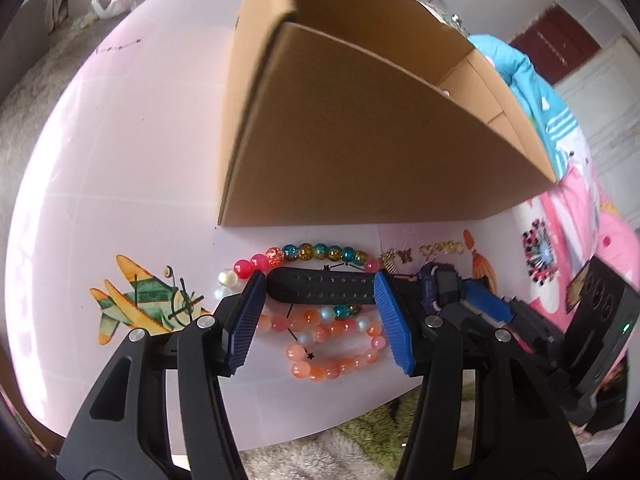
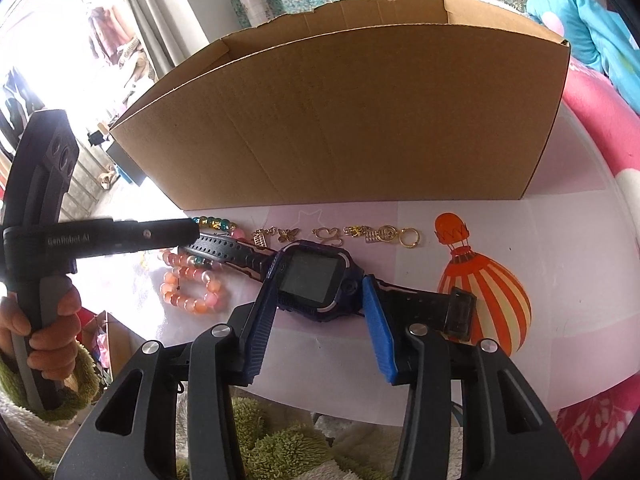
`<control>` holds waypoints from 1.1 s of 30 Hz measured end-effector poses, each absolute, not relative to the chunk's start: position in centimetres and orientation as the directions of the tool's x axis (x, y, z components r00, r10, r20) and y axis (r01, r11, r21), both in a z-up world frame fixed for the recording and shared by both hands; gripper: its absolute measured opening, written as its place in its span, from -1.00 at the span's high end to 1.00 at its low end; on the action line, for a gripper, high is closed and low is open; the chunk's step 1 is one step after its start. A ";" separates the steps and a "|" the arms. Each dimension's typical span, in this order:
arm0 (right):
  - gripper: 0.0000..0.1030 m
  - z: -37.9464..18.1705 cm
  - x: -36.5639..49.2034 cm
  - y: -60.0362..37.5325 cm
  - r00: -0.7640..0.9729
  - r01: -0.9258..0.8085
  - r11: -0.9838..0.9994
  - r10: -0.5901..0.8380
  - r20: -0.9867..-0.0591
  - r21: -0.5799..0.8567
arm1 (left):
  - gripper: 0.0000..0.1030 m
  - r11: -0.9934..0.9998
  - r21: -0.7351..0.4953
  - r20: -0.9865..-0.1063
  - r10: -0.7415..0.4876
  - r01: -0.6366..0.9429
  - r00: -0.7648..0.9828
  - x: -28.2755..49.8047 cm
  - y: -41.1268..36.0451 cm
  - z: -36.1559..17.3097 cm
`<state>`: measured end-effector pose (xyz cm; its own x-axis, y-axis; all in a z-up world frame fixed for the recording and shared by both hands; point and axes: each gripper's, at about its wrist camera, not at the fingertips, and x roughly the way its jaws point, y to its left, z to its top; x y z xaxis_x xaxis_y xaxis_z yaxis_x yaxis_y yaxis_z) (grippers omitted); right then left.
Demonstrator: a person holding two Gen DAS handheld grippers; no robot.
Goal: Organize jewelry
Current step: 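Close the left tool on the watch strap while the right tool grips the watch face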
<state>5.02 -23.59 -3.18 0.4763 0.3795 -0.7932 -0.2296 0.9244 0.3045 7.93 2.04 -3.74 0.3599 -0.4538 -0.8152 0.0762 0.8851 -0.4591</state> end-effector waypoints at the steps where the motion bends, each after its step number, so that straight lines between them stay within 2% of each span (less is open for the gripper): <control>1: 0.16 -3.2 5.0 -23.6 0.477 -0.232 0.924 0.380 -0.793 0.304 | -0.03 0.876 -0.479 -0.808 -0.468 0.064 0.359 8.0 2.3 -3.8; 7: 0.16 -3.3 5.2 -23.5 0.481 -0.247 0.923 0.382 -0.789 0.296 | -0.04 0.791 -0.611 -0.742 -0.568 -0.010 0.356 8.0 3.8 -4.5; 11: 0.16 -3.3 5.1 -23.7 0.481 -0.251 0.920 0.388 -0.786 0.301 | -0.04 0.615 -0.785 -0.594 -0.714 -0.074 0.371 7.8 5.7 -5.5; 18: 0.16 -3.4 5.2 -23.8 0.483 -0.260 0.915 0.399 -0.780 0.308 | -0.04 0.482 -0.873 -0.466 -0.780 -0.075 0.417 7.5 6.5 -5.5; 20: 0.16 -3.5 5.1 -23.9 0.484 -0.261 0.915 0.401 -0.778 0.309 | -0.04 0.496 -0.866 -0.477 -0.774 -0.070 0.417 7.5 6.1 -5.3; 22: 0.16 -3.5 5.1 -24.0 0.485 -0.262 0.914 0.402 -0.777 0.309 | -0.03 0.553 -0.831 -0.525 -0.741 -0.065 0.418 7.6 5.3 -5.0; 25: 0.16 -3.5 5.0 -24.0 0.485 -0.262 0.914 0.402 -0.776 0.310 | 0.08 0.619 -0.785 -0.575 -0.704 -0.038 0.417 7.7 3.8 -4.6; 28: 0.16 -3.6 5.0 -24.0 0.485 -0.263 0.913 0.404 -0.775 0.311 | 0.18 0.704 -0.710 -0.639 -0.647 0.005 0.416 7.8 2.1 -3.4; 33: 0.15 -3.6 5.1 -23.8 0.488 -0.268 0.913 0.404 -0.774 0.307 | 0.25 0.807 -0.583 -0.700 -0.556 0.090 0.448 7.5 -0.3 -1.5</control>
